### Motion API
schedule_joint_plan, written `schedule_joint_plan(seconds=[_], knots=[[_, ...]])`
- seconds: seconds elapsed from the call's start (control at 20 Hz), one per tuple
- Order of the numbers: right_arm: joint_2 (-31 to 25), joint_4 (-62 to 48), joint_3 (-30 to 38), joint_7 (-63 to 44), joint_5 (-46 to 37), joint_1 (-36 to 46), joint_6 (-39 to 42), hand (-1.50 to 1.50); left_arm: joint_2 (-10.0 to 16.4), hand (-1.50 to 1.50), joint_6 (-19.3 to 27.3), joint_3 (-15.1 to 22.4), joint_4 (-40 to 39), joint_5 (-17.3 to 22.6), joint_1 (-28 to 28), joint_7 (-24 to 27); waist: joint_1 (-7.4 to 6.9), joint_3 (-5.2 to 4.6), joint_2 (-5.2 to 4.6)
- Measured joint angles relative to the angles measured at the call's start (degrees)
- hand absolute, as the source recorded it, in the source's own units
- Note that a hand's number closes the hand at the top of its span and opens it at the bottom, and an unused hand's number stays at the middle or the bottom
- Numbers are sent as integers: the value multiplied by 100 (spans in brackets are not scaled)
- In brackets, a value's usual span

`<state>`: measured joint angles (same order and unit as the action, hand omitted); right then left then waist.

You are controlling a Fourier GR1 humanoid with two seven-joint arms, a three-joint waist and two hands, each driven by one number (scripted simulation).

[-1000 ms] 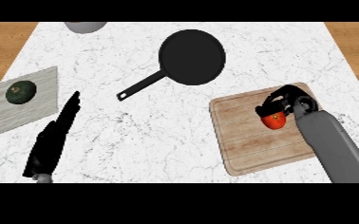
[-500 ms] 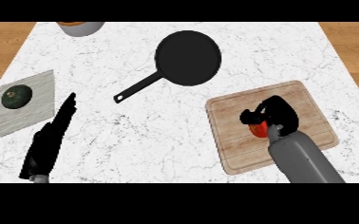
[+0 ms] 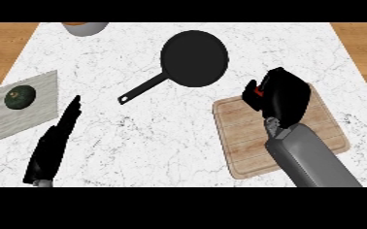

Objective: Pick the tomato from the cutting board and place it in the pan

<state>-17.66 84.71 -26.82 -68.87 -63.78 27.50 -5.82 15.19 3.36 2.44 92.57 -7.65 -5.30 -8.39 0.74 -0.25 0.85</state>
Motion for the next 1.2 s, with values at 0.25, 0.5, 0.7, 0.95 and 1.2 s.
schedule_joint_plan(seconds=[0.25,0.5,0.7,0.95,1.2], knots=[[541,-245,321,82,-694,852,200,150,5,0,-93,-54,-41,60,149,-39,-99,13,-59],[1081,-1285,990,439,-847,1561,-81,150,-77,0,-75,45,-83,-68,153,65,-191,21,-107],[1307,-2246,1653,782,-739,2124,-580,150,-93,0,-109,50,-81,-75,254,35,-268,26,-146],[1437,-3514,2450,1260,-412,2725,-1411,150,-79,0,-207,44,-87,-31,285,109,-390,28,-198],[1502,-4803,2998,1683,-106,3167,-1961,150,-149,0,-219,133,-152,-97,424,113,-502,30,-259]])
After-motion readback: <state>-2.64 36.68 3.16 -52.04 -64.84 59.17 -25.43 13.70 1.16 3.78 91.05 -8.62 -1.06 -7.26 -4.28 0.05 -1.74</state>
